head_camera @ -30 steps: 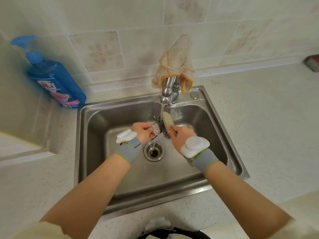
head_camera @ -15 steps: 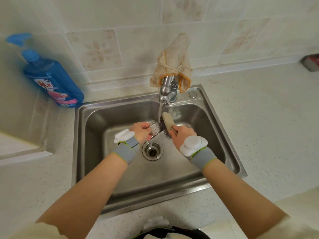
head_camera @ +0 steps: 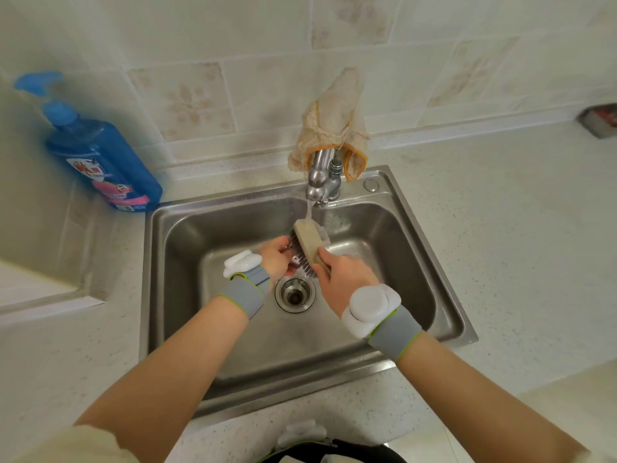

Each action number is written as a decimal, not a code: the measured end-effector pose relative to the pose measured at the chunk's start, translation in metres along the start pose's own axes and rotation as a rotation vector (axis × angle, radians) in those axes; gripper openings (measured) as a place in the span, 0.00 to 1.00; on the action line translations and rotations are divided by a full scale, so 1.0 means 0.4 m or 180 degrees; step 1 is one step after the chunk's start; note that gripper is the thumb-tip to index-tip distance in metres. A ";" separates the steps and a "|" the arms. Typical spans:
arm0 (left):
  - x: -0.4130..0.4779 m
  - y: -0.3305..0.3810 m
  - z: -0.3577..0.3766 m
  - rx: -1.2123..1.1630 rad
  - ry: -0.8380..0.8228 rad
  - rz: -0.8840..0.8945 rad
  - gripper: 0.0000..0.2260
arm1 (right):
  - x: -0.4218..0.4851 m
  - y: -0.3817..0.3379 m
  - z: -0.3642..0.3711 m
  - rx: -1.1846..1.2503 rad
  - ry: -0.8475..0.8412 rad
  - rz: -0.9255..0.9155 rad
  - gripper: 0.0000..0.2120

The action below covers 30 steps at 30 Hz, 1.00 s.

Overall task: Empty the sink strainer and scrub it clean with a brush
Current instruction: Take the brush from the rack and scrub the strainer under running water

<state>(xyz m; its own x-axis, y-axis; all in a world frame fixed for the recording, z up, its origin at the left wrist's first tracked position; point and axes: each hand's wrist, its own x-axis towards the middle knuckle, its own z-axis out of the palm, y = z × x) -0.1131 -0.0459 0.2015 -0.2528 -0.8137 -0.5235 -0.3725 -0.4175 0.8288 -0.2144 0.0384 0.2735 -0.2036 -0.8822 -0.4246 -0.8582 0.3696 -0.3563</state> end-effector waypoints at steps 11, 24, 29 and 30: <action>-0.005 -0.017 -0.005 0.0173 -0.0044 -0.0034 0.08 | 0.021 0.025 0.004 0.0036 -0.0028 0.0165 0.17; -0.002 -0.015 -0.014 0.0295 -0.0098 -0.0236 0.12 | 0.033 -0.003 -0.002 -0.0032 -0.0118 -0.0051 0.17; -0.007 0.004 -0.026 0.0468 -0.0482 -0.0595 0.05 | 0.108 0.007 -0.041 0.0158 -0.0235 0.0090 0.20; -0.005 0.010 -0.025 0.0419 -0.0518 -0.0644 0.05 | 0.117 0.006 -0.041 0.0229 -0.0202 0.0063 0.20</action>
<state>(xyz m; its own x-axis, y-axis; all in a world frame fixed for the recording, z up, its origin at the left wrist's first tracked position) -0.1052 -0.0502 0.2080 -0.2975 -0.6391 -0.7092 -0.5400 -0.5000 0.6771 -0.2337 -0.0070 0.2665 -0.1878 -0.8551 -0.4832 -0.8178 0.4086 -0.4052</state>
